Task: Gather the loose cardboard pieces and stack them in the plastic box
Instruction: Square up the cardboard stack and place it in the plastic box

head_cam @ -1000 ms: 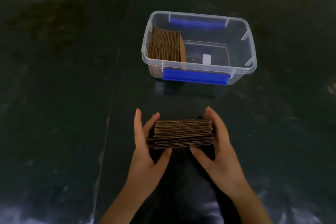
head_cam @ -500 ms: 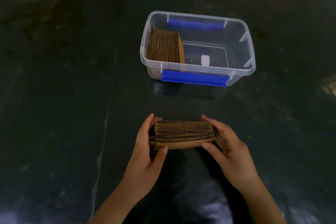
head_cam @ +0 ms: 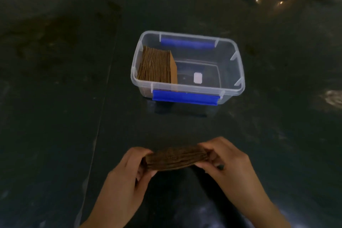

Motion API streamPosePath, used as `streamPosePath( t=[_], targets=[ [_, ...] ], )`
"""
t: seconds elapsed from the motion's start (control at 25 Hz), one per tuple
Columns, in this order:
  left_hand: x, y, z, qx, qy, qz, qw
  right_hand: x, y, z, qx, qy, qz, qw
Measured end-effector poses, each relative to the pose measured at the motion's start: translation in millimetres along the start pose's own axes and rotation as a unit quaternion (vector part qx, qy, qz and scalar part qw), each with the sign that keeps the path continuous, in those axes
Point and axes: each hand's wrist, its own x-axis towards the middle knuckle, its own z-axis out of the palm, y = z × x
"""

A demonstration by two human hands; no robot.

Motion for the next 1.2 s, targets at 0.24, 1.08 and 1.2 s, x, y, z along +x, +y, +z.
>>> streamPosePath(
  t=[0.24, 1.08, 1.2],
  targets=[
    [70, 83, -19, -0.042, 0.099, 0.045, 0.993, 89, -50, -128, -0.151, -0.022, -0.172, 0.973],
    [234, 110, 61, 0.069, -0.203, -0.093, 0.972, 264, 25, -113, -0.422, -0.317, -0.140, 0.838],
    [235, 107, 66, 0.093, -0.203, -0.089, 0.971, 264, 12, -117, -0.461, -0.345, -0.111, 0.810]
  ],
)
